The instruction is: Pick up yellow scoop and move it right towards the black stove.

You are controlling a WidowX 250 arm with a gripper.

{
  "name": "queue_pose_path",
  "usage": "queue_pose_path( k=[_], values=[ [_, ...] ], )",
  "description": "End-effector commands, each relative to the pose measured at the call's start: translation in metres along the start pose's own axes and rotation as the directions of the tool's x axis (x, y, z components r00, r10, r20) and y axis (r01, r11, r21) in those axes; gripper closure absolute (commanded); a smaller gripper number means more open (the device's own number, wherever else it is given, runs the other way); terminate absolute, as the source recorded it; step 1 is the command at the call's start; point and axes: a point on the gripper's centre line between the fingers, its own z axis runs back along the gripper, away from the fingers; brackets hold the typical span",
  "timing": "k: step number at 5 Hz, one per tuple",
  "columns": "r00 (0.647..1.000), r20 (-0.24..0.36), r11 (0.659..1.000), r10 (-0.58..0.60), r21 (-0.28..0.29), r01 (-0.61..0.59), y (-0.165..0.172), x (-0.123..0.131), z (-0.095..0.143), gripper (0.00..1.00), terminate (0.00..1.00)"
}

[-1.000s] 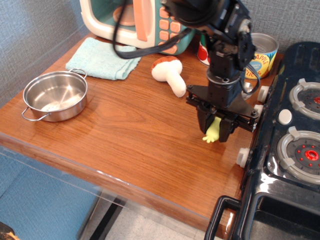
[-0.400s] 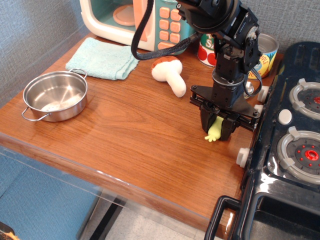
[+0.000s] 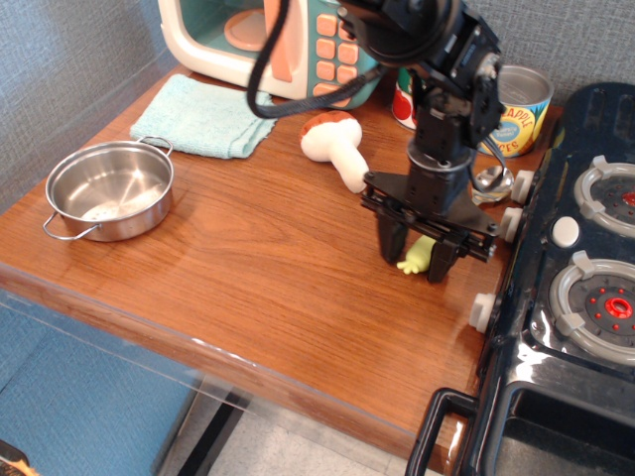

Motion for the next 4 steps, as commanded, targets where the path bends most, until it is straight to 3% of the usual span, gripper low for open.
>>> queue_pose_path(
  k=[1, 3, 4],
  values=[
    [0.988, 0.152, 1.0, -0.014, 0.006, 0.013, 0.0027, 0.0045, 0.0767, 0.0, 0.0],
    [0.99, 0.139, 0.999, -0.035, 0.026, 0.032, 0.0029, -0.0007, 0.0854, 0.0, 0.0],
    [0.99, 0.139, 0.999, -0.035, 0.026, 0.032, 0.0029, -0.0007, 0.0854, 0.0, 1.0]
  ],
)
